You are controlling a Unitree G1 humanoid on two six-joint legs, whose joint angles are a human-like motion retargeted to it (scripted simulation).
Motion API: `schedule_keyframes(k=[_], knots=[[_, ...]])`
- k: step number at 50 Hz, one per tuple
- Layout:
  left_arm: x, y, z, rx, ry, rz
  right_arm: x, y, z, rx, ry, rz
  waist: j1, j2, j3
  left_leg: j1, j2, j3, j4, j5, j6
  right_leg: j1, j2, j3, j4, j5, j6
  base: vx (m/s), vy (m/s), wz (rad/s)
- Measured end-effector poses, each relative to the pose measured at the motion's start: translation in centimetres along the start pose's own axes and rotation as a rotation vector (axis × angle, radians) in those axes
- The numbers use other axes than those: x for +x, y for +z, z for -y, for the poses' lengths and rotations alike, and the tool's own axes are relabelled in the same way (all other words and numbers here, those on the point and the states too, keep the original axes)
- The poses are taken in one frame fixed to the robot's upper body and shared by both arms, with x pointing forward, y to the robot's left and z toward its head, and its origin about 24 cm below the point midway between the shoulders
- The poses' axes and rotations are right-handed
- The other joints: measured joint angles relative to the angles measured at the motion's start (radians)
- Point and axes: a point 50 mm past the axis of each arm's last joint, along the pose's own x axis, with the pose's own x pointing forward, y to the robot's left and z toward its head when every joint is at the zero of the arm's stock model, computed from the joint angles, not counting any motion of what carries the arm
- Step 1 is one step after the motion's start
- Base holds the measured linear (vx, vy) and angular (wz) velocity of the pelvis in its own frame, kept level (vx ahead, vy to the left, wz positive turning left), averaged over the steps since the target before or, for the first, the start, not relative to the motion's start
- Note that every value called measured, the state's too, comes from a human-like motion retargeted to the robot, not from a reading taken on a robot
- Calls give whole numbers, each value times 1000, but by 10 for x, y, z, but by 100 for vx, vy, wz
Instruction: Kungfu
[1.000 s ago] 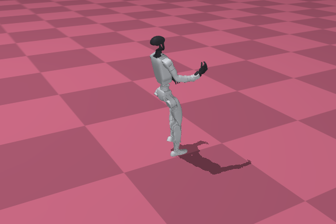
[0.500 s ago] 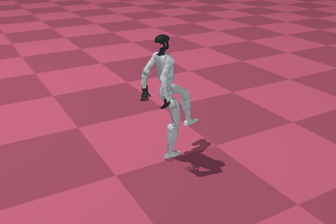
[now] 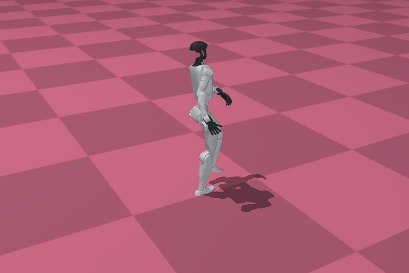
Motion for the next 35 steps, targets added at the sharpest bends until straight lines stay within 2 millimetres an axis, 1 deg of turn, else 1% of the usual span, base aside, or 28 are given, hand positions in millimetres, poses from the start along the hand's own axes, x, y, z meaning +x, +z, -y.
schedule_keyframes(k=[2, 3, 5, 7, 8, 10, 11, 12, 13, 14, 15, 16, 17, 18, 20, 21, 22, 23, 25, 27, 28, 30, 32, 35], knots=[[11, 67, -23, -51, 54, 290, 13, 27, -8, 110, 43, 128, 9, 13, 15, 11, 12, -49, -190, 2, -28, 17, 19, 26, 3, -9, 4, 15, 9, -103], [11, 99, -33, -71, 80, 431, 20, 43, -15, 157, 87, 186, 10, 24, 23, 17, 24, -72, -279, -4, -34, 25, 29, 39, 4, -13, 7, 16, 16, -128], [3, 156, -48, -103, 131, 690, 34, 78, -33, 224, 205, 286, 11, 58, 43, 37, 29, -178, -446, -20, -58, 41, 50, 65, 7, -16, 11, 22, 25, -168], [-11, 191, -59, -145, 178, 890, 48, 115, -58, 242, 332, 361, 11, 89, 63, 84, 37, -331, -580, -51, -59, 52, 54, 104, 22, -17, 9, 22, 39, -241], [-19, 204, -64, -174, 202, 978, 53, 136, -72, 237, 399, 394, 13, 102, 72, 114, 37, -419, -627, -72, -49, 49, 48, 133, 37, -20, 9, 27, 54, -295], [-35, 217, -75, -232, 236, 1127, 60, 174, -104, 199, 555, 434, 21, 126, 92, 194, 46, -574, -678, -99, -75, 25, 32, 207, 91, -36, 16, 28, 66, -347], [-40, 218, -78, -267, 234, 1178, 62, 187, -122, 167, 639, 434, 34, 136, 103, 234, 56, -580, -680, -123, -105, 3, 33, 282, 134, -53, 30, 24, 77, -384], [-44, 219, -81, -302, 224, 1226, 62, 199, -140, 132, 720, 430, 47, 147, 113, 264, 68, -554, -676, -137, -121, -21, 33, 355, 180, -72, 49, 19, 84, -391], [-47, 218, -83, -338, 200, 1265, 60, 209, -158, 94, 800, 420, 58, 158, 125, 276, 84, -464, -662, -132, -109, -51, 32, 423, 234, -97, 75, 21, 89, -334], [-47, 218, -81, -368, 161, 1296, 58, 215, -175, 56, 880, 404, 42, 184, 137, 256, 81, -447, -617, -137, -107, -84, 30, 449, 281, -108, 105, 28, 94, -253], [-47, 217, -79, -394, 116, 1323, 55, 219, -193, 18, 959, 384, 11, 216, 149, 221, 69, -467, -556, -148, -111, -119, 29, 452, 325, -113, 136, 15, 91, -218], [-47, 213, -78, -404, 72, 1341, 50, 220, -213, -24, 1049, 359, 1, 215, 170, 187, 70, -387, -506, -166, -92, -174, -4, 435, 372, -110, 193, -8, 86, -229], [-45, 212, -74, -407, 18, 1357, 45, 221, -229, -58, 1128, 337, -1, 214, 195, 162, 75, -314, -462, -189, -74, -226, -42, 396, 412, -102, 246, -37, 80, -257], [-42, 214, -67, -401, -56, 1367, 41, 223, -242, -74, 1187, 324, 17, 214, 231, 153, 90, -253, -429, -222, -58, -272, -92, 314, 438, -85, 291, -42, 78, -232], [-32, 208, -50, -386, -193, 1349, 35, 227, -261, -97, 1286, 263, 35, 215, 279, 120, 117, -162, -360, -293, -35, -370, -200, 90, 479, -36, 352, -38, 70, -207], [-23, 202, -37, -404, -245, 1313, 33, 222, -268, -98, 1317, 219, 53, 193, 289, 96, 125, -98, -326, -313, -14, -424, -263, 4, 507, -18, 367, -21, 57, -209], [-14, 195, -23, -433, -296, 1277, 32, 218, -273, -93, 1343, 181, 68, 171, 297, 74, 129, -40, -295, -332, 6, -476, -317, -70, 535, -5, 380, -7, 49, -198], [-5, 189, -6, -481, -343, 1237, 32, 213, -275, -75, 1358, 156, 77, 153, 299, 54, 129, 7, -271, -348, 24, -523, -352, -119, 564, -3, 388, -5, 46, -161], [9, 184, 29, -613, -420, 1179, 32, 206, -277, -45, 1363, 132, 86, 139, 317, 30, 135, 61, -233, -372, 56, -582, -401, -213, 604, -13, 373, -11, 40, -121], [16, 181, 52, -758, -443, 1160, 33, 205, -276, -67, 1342, 132, 78, 144, 341, 7, 147, 84, -186, -394, 80, -615, -449, -291, 619, -42, 294, -20, 32, -96], [17, 181, 58, -816, -435, 1165, 35, 205, -273, -92, 1322, 135, 74, 142, 352, -4, 152, 101, -162, -405, 91, -625, -468, -293, 611, -50, 280, -16, 29, -88], [17, 181, 63, -876, -397, 1178, 38, 205, -266, -140, 1281, 141, 61, 143, 374, -15, 153, 118, -122, -407, 106, -651, -437, -201, 612, -64, 308, -11, 25, -70], [16, 179, 60, -861, -363, 1180, 40, 206, -260, -189, 1251, 149, 48, 153, 386, -27, 152, 110, -93, -411, 111, -674, -407, -184, 631, -70, 294, -7, 18, -52], [17, 178, 56, -811, -379, 1164, 42, 205, -254, -227, 1239, 152, 50, 151, 386, -27, 155, 117, -64, -425, 111, -678, -442, -210, 623, -80, 284, -2, 12, -53]])
